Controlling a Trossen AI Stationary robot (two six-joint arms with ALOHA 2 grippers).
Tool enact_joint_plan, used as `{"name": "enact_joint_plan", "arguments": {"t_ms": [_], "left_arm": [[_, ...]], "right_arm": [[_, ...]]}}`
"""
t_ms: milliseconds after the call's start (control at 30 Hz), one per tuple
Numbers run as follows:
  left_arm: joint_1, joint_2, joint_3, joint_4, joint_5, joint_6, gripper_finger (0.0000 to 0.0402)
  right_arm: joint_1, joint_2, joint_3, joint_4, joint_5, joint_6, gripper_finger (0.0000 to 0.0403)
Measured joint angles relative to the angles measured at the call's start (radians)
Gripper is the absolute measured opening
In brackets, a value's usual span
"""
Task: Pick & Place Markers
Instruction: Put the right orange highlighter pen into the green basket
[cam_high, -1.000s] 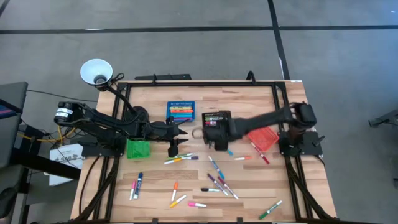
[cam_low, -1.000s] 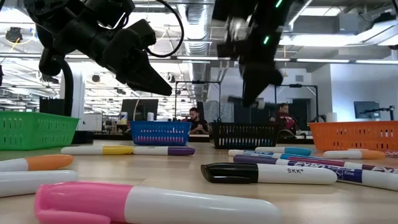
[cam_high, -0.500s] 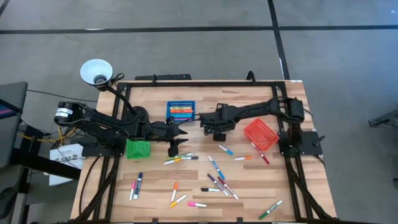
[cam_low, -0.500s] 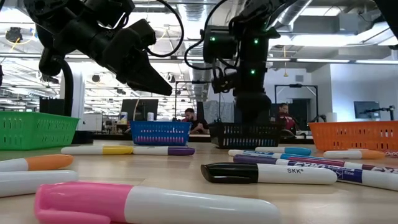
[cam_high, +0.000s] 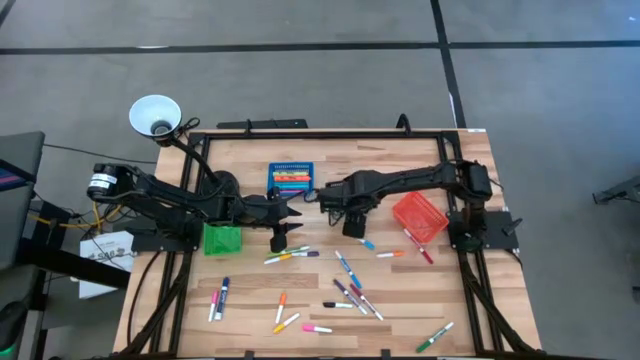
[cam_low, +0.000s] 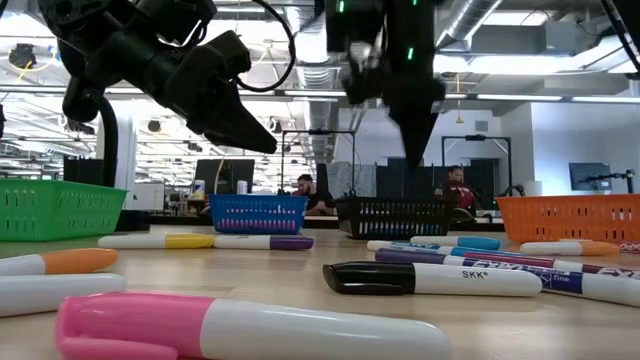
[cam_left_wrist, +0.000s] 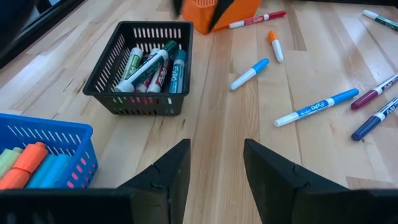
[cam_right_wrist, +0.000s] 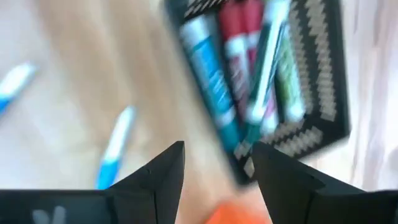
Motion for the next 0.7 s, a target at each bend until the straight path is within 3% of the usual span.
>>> {"name": "enact_joint_plan", "arguments": {"t_ms": [167, 367, 500, 700], "left_arm": [[-0.001, 0.0, 0.0, 0.0, 0.0, -0.01, 0.0144], [-0.02, 0.0, -0.005, -0.002, 0.0, -0.034, 0.0144], [-0.023, 0.0, -0.02, -0.002, 0.001, -0.038, 0.0144], [-0.023, 0.0, -0.039, 0.0, 0.001, -0.063, 0.0144]], "right_arm": [[0.088, -0.034, 0.091, -0.15, 0.041, 0.131, 0.018], [0.243, -0.207, 0.012, -0.111, 0.104, 0.238, 0.0173], [0.347, -0.39, -0.168, 0.143, 0.113, 0.251, 0.0164], [0.483, -0.62, -0.607, 0.655, 0.164, 0.311, 0.0152]]}}
